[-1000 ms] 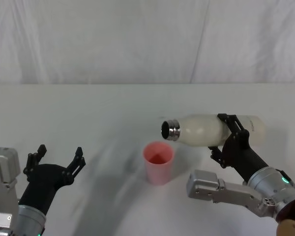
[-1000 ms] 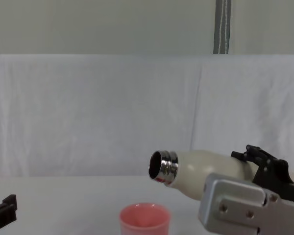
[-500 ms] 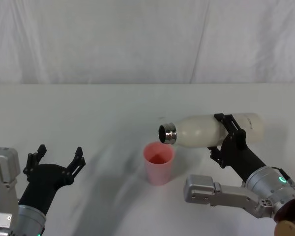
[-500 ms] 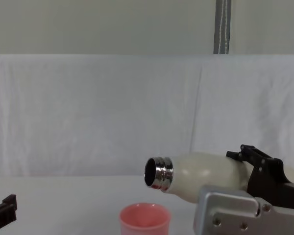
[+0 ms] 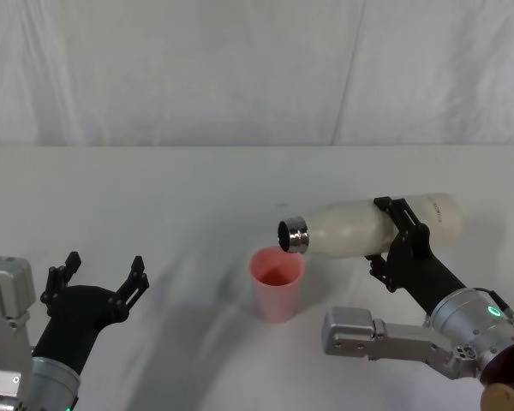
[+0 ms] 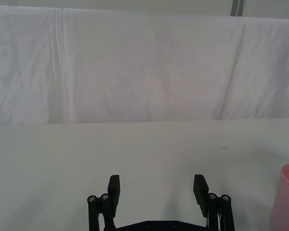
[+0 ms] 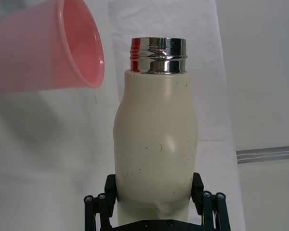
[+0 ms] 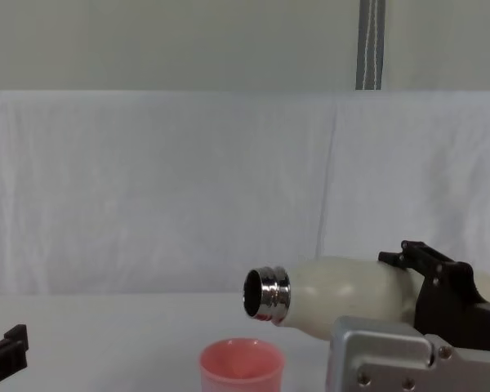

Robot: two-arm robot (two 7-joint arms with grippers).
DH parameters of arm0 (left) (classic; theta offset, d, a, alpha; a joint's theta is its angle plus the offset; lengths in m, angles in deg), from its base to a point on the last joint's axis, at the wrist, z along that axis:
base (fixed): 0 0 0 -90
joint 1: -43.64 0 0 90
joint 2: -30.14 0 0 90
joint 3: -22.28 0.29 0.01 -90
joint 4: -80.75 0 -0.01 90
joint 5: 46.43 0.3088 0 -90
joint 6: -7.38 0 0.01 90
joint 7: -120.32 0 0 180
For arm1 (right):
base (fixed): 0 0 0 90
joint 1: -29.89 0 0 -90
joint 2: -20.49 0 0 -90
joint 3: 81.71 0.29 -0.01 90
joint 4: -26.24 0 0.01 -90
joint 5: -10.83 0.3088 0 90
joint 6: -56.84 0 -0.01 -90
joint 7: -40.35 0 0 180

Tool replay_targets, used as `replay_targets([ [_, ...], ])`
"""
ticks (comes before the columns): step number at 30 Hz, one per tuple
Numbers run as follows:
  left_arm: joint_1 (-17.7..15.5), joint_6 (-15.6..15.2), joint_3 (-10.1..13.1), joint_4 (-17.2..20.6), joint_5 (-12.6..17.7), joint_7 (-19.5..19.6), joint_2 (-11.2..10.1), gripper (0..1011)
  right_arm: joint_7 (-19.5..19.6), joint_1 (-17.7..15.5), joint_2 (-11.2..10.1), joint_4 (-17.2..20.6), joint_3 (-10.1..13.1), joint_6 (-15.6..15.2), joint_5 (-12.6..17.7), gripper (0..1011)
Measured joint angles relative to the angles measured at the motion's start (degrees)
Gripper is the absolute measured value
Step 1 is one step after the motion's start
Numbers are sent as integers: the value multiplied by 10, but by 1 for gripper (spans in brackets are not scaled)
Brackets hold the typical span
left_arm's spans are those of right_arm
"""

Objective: Grasp the thermos with one hand and pour water into the cup lid.

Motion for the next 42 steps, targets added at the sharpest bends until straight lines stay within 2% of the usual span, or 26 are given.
replay_targets([
  [42, 0, 0, 0, 0, 0, 0, 0, 1001, -4, 7, -16, 4, -4, 0, -14, 950],
])
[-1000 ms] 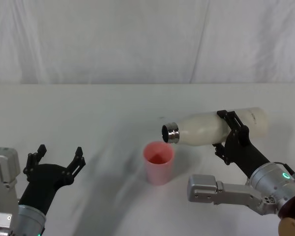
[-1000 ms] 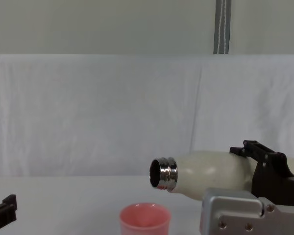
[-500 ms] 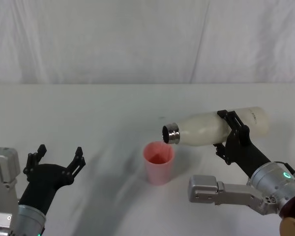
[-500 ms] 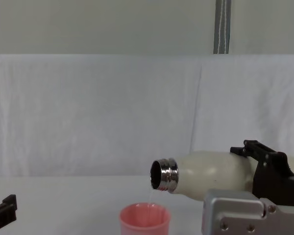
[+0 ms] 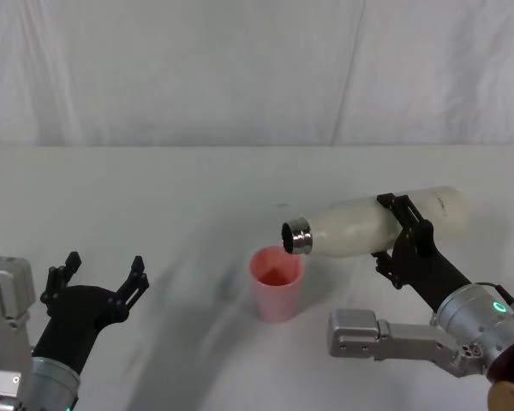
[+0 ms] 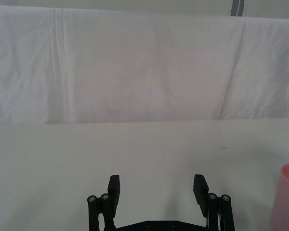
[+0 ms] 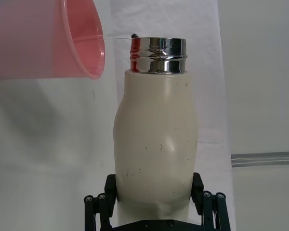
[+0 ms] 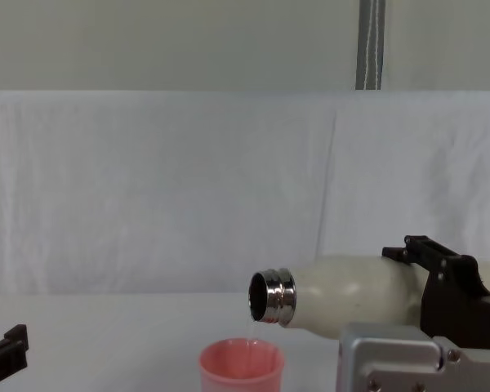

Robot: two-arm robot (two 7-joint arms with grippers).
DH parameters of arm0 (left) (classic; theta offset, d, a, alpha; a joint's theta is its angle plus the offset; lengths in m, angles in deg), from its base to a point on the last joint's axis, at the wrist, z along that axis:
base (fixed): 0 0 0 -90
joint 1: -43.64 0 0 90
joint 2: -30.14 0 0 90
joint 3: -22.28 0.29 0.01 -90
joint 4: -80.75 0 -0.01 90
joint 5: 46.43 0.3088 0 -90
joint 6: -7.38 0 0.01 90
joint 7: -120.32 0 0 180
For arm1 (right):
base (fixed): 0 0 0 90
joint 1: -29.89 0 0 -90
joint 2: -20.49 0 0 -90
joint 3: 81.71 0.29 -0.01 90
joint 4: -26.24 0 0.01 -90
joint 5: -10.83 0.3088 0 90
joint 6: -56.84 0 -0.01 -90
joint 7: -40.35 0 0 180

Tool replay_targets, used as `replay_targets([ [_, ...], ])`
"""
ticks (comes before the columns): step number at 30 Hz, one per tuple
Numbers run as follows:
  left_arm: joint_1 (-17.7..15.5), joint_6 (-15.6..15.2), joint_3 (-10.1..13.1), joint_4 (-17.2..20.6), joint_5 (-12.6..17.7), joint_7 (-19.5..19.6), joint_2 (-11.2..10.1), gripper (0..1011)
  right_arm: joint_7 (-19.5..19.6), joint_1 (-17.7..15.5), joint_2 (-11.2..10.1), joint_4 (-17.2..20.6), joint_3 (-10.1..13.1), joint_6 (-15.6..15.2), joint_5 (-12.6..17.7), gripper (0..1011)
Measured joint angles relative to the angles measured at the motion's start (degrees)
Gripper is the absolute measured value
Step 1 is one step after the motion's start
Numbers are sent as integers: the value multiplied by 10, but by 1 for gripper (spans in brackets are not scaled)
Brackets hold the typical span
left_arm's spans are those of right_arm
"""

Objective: Grasp the thermos with one hand and pour water into the cup lid.

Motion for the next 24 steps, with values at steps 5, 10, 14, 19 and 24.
replay_targets([
  [5, 0, 0, 0, 0, 0, 0, 0, 1001, -1, 1, 0, 0, -2, -1, -3, 950],
  [10, 0, 0, 0, 0, 0, 0, 0, 1001, -3, 2, 1, 0, -4, -4, -6, 950],
  [14, 0, 0, 0, 0, 0, 0, 0, 1001, -5, 3, 1, 0, -5, -6, -8, 950],
  [19, 0, 0, 0, 0, 0, 0, 0, 1001, -7, 5, 1, -1, -8, -8, -12, 950],
  [24, 0, 0, 0, 0, 0, 0, 0, 1001, -7, 5, 1, -1, -8, -11, -14, 950],
])
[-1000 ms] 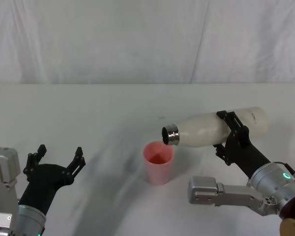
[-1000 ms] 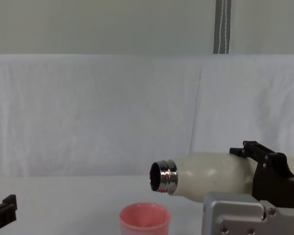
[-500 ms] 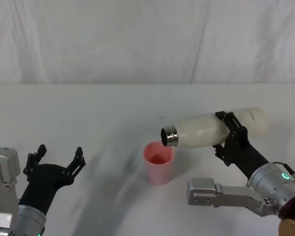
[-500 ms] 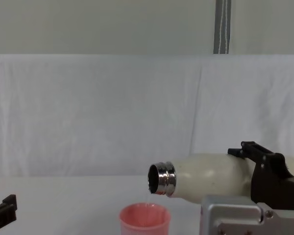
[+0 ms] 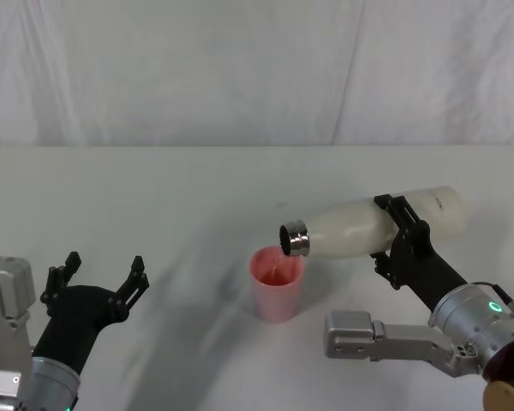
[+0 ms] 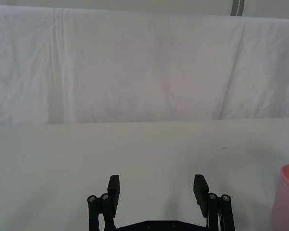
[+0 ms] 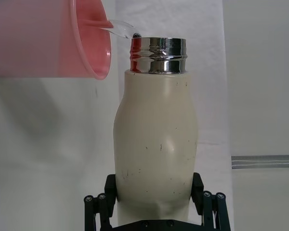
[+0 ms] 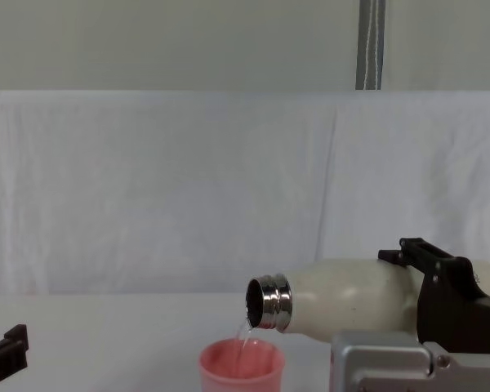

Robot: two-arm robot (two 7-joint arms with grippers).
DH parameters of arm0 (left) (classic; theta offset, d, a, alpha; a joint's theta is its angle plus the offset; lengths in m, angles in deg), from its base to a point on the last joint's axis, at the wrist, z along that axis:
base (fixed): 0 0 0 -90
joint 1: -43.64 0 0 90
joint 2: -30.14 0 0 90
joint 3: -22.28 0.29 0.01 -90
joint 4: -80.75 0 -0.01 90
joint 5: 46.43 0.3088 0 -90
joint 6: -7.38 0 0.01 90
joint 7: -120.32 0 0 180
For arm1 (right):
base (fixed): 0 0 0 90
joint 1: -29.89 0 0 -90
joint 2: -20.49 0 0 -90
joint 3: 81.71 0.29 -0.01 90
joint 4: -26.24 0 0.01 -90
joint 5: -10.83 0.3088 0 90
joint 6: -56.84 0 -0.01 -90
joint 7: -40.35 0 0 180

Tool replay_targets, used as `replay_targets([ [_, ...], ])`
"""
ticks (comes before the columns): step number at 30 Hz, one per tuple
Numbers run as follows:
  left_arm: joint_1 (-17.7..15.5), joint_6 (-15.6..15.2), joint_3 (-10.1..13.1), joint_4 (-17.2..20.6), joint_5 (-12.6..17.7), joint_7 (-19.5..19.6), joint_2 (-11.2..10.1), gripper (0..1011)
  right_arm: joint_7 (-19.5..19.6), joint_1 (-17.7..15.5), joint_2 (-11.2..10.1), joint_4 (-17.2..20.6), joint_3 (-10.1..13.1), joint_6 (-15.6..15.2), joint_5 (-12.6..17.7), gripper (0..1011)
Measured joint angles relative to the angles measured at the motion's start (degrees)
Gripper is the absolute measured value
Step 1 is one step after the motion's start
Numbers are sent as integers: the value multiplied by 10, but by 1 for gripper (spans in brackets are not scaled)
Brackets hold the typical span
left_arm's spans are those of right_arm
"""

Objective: Grasp the thermos with one hand and pour water into the cup lid.

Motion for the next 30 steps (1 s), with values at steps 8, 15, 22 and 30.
replay_targets([
  [8, 0, 0, 0, 0, 0, 0, 0, 1001, 0, 0, 0, 0, 0, 0, 0, 950],
  [15, 0, 0, 0, 0, 0, 0, 0, 1001, 0, 0, 0, 0, 0, 0, 1, 950],
  [22, 0, 0, 0, 0, 0, 0, 0, 1001, 0, 0, 0, 0, 1, 0, 1, 950],
  [30, 0, 0, 0, 0, 0, 0, 0, 1001, 1, 0, 0, -1, 1, 1, 2, 950],
])
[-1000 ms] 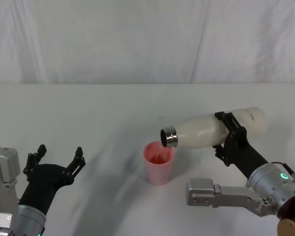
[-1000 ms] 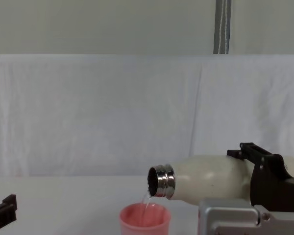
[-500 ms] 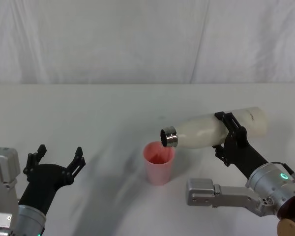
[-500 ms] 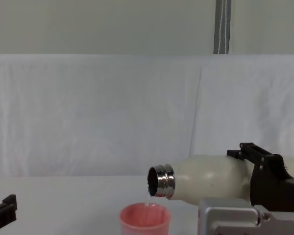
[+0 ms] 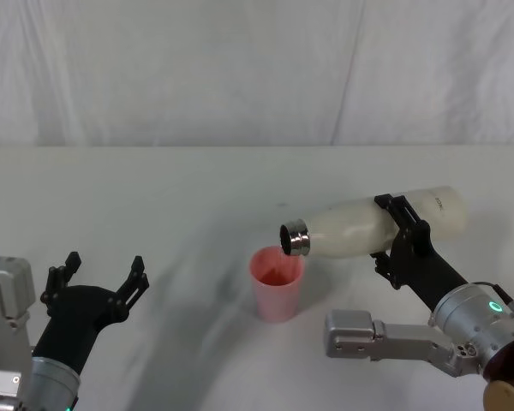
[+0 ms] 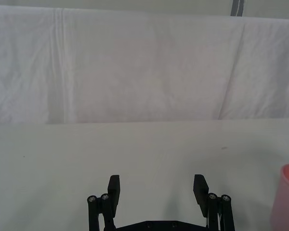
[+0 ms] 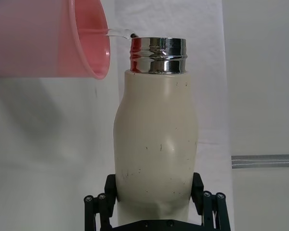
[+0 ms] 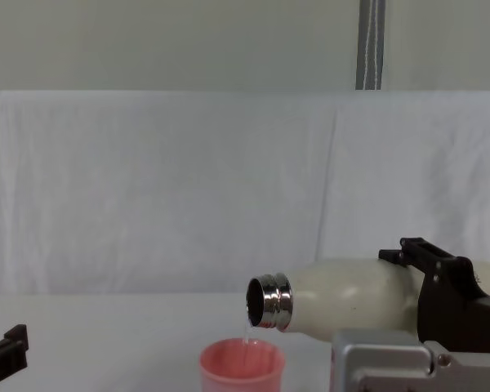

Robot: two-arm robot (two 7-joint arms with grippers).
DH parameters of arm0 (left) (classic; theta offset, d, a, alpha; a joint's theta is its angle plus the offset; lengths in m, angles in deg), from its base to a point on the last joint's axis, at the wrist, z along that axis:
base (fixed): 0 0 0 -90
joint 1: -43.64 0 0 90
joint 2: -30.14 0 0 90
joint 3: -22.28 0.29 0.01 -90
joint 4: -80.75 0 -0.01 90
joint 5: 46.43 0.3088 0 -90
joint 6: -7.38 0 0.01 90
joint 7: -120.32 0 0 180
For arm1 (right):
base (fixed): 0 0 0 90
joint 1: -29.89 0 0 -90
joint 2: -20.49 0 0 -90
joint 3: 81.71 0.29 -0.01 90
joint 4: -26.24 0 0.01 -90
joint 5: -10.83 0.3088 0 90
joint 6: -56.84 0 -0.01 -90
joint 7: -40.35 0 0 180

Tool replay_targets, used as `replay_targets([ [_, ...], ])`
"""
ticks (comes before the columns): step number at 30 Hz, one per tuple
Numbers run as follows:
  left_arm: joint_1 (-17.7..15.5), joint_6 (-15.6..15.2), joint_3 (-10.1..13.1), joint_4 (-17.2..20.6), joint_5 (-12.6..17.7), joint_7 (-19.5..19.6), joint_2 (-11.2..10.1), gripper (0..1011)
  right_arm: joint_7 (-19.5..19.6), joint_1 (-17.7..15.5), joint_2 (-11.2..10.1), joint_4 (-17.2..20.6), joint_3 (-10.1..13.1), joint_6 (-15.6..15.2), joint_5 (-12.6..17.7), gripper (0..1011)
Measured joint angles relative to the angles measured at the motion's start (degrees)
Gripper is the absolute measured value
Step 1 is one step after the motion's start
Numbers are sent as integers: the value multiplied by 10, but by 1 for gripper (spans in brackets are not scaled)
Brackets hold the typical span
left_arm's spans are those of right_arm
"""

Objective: Grasp the thermos with one hand and pour water into the cup lid.

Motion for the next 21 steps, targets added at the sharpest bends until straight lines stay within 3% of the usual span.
replay_targets([
  [21, 0, 0, 0, 0, 0, 0, 0, 1001, 0, 0, 0, 0, 0, 1, 0, 950],
])
